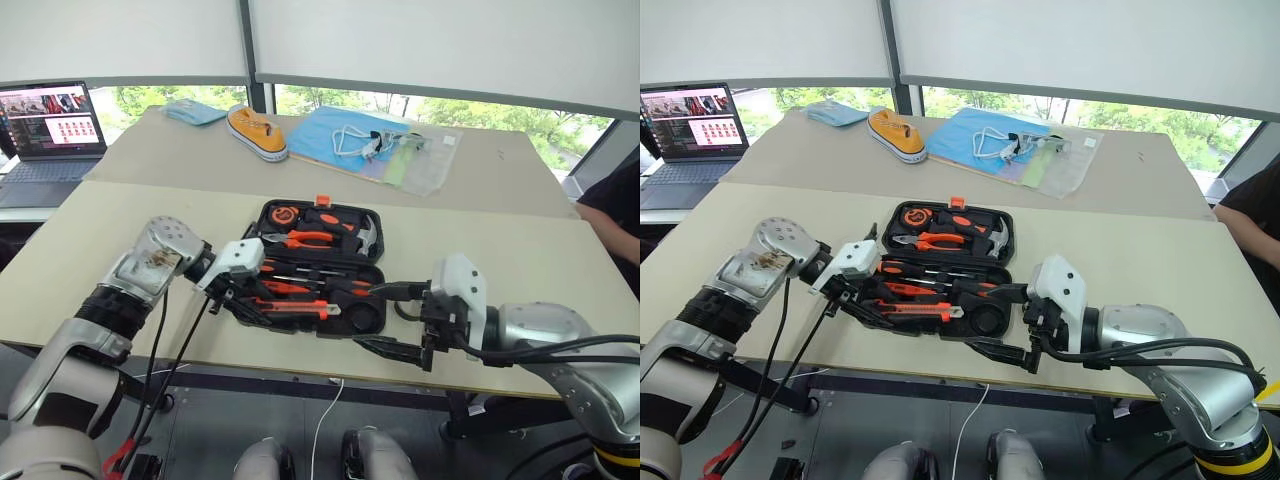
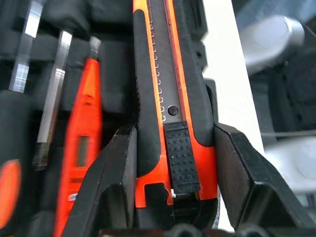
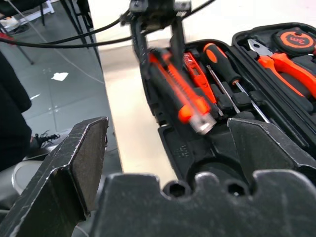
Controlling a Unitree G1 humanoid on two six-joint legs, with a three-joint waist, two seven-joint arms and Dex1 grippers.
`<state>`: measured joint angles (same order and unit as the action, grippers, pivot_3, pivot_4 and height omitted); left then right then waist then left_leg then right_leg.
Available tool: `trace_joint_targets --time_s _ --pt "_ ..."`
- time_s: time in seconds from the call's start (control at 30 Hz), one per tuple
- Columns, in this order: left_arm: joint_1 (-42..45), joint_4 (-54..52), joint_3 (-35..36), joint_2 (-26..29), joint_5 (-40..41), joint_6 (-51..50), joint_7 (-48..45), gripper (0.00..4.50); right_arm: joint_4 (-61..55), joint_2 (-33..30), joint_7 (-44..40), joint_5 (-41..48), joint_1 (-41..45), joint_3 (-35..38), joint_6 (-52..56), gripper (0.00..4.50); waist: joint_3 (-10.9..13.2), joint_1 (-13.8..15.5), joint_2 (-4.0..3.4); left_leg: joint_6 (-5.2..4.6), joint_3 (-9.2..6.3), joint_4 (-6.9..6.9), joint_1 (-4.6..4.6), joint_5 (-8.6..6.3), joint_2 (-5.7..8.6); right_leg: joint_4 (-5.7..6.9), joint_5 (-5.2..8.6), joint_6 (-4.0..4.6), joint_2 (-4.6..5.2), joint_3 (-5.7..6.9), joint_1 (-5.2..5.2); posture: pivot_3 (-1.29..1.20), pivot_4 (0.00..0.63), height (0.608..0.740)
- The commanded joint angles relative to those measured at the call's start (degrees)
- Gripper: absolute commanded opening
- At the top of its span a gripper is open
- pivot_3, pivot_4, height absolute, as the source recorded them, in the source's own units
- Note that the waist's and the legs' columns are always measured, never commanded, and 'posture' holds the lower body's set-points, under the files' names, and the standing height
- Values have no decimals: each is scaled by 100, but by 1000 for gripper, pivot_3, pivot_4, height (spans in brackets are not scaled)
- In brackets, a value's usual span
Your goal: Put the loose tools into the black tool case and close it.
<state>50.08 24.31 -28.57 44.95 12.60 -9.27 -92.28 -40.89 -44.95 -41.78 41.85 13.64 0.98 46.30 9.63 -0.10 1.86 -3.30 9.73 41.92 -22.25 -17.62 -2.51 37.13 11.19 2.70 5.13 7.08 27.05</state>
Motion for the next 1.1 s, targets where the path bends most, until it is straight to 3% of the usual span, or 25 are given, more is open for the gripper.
trace_joint_targets --time_s 0.03,0.1,0.13,0.37,0.47,0.57,0.63,0.9,0.93,1.1 --pt "392 357 -155 -51 142 266 -22 1756 -212 11 120 73 -60 184 -46 4500 0 22 0 0 0 1 -1 0 0 0 0 0 0 1 0 0 150 718" --pt "494 546 -275 -97 151 366 -22 1756 -208 1 142 60 -77 179 -60 4500 0 35 0 -1 0 2 -1 0 4 -1 0 -1 2 0 0 0 150 718" --pt "530 621 -322 -116 153 435 -22 2256 -201 -3 149 53 -79 177 -64 4500 0 37 0 -2 -1 2 -2 0 3 -2 0 -1 2 0 0 0 150 718" --pt "764 509 -318 -42 619 57 -22 4433 -193 -26 161 66 -100 184 -61 4500 0 42 0 -4 -3 2 -3 -1 3 -3 0 -1 0 0 0 0 150 718" --pt "779 389 -239 -10 787 -70 -22 4433 -177 -25 135 42 -117 143 -83 4500 0 41 0 -4 -4 2 -3 -1 2 -3 0 -1 1 -1 0 0 150 718" --pt "699 379 -134 -107 646 -51 -22 3715 -127 9 125 15 -51 80 -97 4500 0 43 0 -4 -4 3 -2 -1 3 -2 0 -2 1 -1 -1 0 150 718" --pt "592 353 -77 -185 472 75 -22 2855 -101 25 116 12 2 54 -99 4500 0 47 0 -4 -4 5 -3 -1 3 -2 1 -2 0 0 -1 0 150 718" --pt "352 264 -49 -326 -2 369 -22 223 -73 18 88 17 60 51 -83 4500 0 51 0 -4 -4 5 -4 -1 2 -2 0 -2 -1 0 -1 0 150 718" --pt "326 249 -65 -328 -72 421 -22 36 -76 19 89 18 60 51 -81 4500 0 57 0 -5 -4 5 -3 -1 2 -2 0 -2 -1 0 -1 0 150 718" --pt "71 589 -184 -516 -915 1429 370 36 -117 35 134 35 17 71 -61 4500 -2 67 -1 -5 -4 5 8 -1 3 -3 0 -2 2 -1 -11 0 150 718"
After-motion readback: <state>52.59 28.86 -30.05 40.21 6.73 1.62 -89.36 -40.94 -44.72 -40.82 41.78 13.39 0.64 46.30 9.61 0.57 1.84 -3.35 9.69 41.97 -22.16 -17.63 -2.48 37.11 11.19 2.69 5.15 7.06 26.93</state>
